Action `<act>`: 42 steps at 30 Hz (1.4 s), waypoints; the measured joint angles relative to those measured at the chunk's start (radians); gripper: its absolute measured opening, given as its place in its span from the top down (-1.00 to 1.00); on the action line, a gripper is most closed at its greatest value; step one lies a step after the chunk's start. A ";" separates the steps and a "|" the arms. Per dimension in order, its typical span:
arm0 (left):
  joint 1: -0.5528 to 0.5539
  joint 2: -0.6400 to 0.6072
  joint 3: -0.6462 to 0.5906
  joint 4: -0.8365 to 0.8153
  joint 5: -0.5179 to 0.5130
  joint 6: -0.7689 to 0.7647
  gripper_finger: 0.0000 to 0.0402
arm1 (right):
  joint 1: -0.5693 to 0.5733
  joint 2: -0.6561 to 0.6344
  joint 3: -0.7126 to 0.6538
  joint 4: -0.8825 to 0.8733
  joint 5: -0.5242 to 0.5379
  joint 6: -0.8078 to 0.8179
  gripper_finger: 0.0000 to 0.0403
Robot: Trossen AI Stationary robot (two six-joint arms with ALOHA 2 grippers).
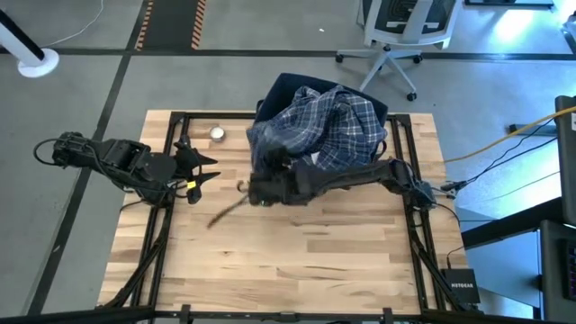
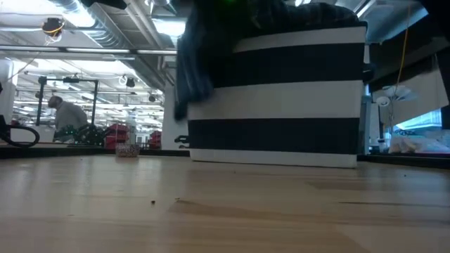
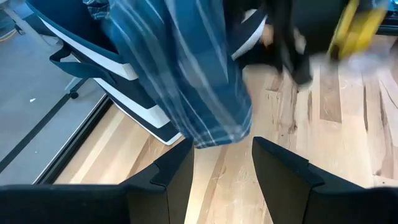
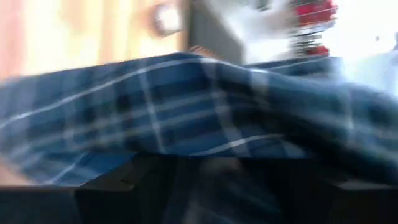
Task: Sort clothes
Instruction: Put the blue and white pants into the blue laundry organizer
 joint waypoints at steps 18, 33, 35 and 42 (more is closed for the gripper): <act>0.000 0.000 0.000 -0.046 0.001 -0.024 0.21 | -0.206 -0.239 0.121 -0.501 0.029 0.419 -0.25; 0.000 0.000 0.000 -0.045 0.000 -0.025 0.21 | -0.093 -0.236 0.208 -0.452 -0.032 0.370 -0.25; 0.000 0.000 0.000 -0.046 0.000 -0.024 0.21 | -0.045 -0.237 0.221 -0.453 -0.054 0.366 -0.25; 0.000 0.000 0.000 -0.045 -0.001 -0.037 0.21 | 0.142 -0.232 0.156 -0.441 -0.199 0.313 -0.25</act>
